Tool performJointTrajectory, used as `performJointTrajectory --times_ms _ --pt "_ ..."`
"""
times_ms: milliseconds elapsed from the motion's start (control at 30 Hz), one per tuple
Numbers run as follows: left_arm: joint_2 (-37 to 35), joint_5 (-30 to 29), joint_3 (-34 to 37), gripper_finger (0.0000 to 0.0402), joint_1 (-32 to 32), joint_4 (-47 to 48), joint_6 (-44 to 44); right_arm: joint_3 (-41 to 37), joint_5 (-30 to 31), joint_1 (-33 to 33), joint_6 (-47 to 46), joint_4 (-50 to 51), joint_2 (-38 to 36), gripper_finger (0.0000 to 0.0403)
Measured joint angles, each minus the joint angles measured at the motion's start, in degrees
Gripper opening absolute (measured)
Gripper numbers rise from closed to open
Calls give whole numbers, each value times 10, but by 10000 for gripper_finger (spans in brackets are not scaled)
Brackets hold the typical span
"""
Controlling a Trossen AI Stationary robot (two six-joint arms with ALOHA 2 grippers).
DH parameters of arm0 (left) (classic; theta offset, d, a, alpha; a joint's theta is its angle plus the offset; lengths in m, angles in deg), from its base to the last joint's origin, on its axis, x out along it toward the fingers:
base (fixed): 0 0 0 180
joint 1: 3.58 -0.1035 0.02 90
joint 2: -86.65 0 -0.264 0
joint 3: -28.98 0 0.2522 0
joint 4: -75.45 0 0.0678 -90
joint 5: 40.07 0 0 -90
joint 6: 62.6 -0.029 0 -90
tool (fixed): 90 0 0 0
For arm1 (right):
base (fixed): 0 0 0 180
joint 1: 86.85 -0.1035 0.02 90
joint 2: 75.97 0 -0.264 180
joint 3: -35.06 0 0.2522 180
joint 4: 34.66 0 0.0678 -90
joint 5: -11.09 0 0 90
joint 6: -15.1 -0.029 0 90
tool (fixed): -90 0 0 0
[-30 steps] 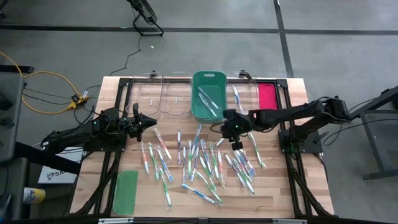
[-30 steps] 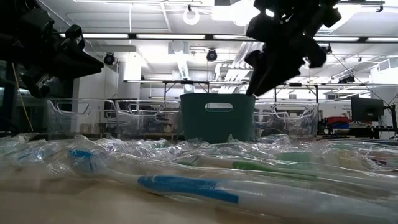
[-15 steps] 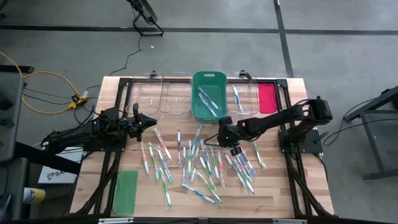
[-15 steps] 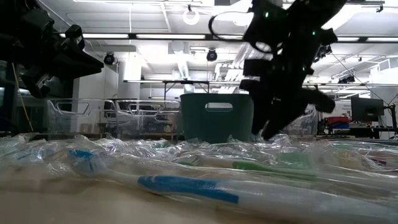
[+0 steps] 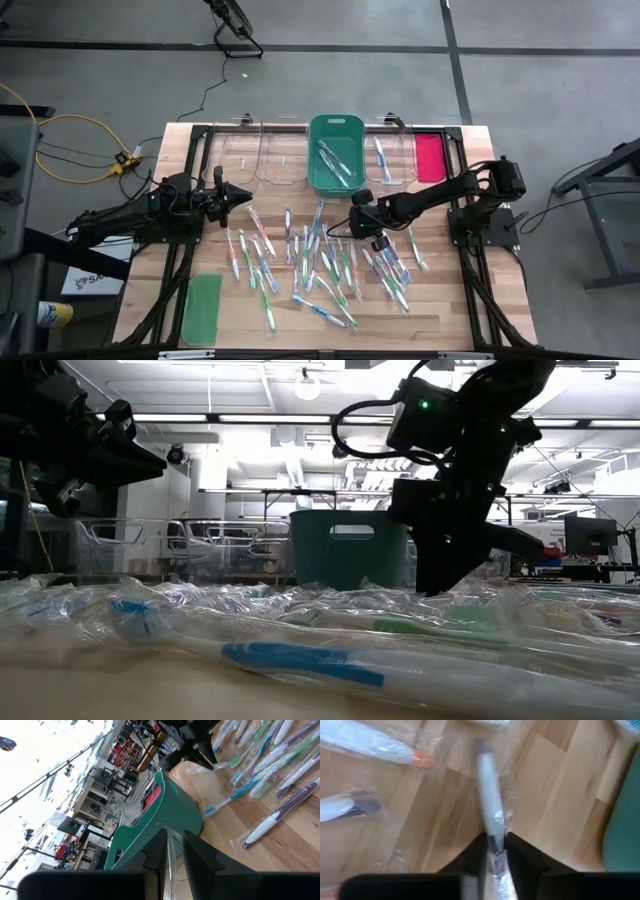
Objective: Pick & Place Toothbrushes
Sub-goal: Put the purple toothbrush into the green bin
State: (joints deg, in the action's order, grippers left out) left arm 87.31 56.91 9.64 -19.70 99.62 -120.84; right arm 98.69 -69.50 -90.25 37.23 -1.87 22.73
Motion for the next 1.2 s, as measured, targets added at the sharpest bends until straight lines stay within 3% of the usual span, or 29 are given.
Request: performJointTrajectory --times_ms 67,333,633,967,1200 --pt "0 0 0 55 0 0 0 0 -8 0 0 -4 0 19" --pt "0 0 0 55 0 0 0 20 3 -19 -96 18 -9 22" --pt "0 0 0 55 0 0 0 128 34 -18 -279 78 -34 18" --pt "0 -1 0 55 0 0 0 251 37 51 -446 78 -38 18" --pt "0 -1 0 55 0 0 0 292 37 113 -466 49 -38 18"
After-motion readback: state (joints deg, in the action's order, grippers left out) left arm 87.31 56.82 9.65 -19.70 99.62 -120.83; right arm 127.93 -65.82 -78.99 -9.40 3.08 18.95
